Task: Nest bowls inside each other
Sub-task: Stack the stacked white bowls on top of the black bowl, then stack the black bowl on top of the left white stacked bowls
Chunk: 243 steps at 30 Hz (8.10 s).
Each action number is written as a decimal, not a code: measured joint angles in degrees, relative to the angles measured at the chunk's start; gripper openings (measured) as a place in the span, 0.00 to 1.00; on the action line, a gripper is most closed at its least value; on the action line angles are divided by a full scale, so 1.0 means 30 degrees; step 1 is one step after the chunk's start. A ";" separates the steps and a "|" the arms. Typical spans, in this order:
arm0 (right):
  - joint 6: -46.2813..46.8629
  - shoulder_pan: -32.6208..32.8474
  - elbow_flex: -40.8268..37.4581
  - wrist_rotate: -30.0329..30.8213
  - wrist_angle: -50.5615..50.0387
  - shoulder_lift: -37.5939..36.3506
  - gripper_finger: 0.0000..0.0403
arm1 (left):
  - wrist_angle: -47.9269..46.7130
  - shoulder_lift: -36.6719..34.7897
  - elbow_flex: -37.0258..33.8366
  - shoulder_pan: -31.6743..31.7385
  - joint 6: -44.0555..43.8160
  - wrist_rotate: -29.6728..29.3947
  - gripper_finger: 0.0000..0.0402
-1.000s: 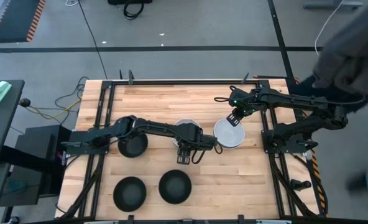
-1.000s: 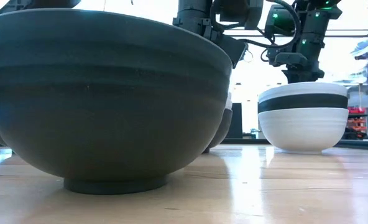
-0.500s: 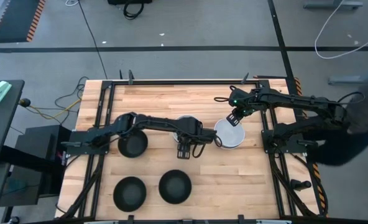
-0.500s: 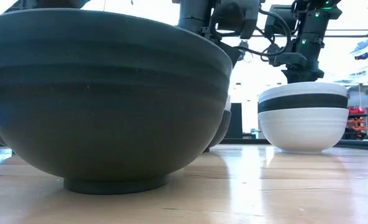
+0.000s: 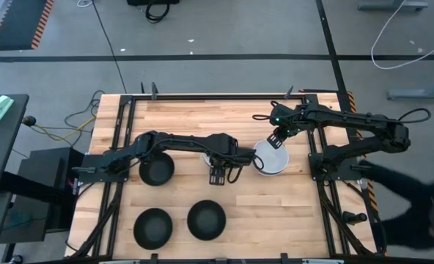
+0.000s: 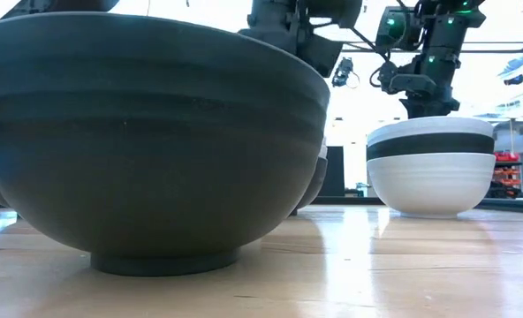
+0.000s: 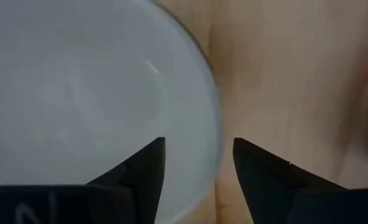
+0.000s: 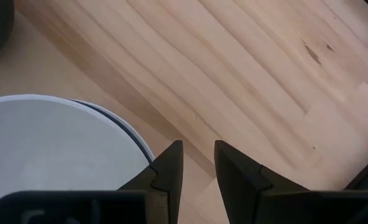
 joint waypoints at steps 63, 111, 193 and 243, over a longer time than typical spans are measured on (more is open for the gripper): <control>0.2300 0.8125 0.0007 0.0457 -0.1298 -0.1355 0.25 | 0.0375 -0.2345 -0.0069 -0.9535 -1.2416 -0.1083 0.43; 0.3002 0.9777 0.0015 0.0452 -0.1177 -0.1362 0.25 | 0.3680 0.1990 -0.0077 -1.0158 -1.5281 0.3189 0.41; 0.4225 0.9748 0.0015 0.1384 -0.2398 -0.1362 0.25 | 0.0965 -0.4189 -0.0047 0.0478 -0.6134 -0.2016 0.03; 0.4350 0.9751 0.0015 0.2295 -0.2317 -0.1355 0.25 | 0.0415 -0.0536 -0.0047 -0.0212 -0.3361 -0.1473 0.03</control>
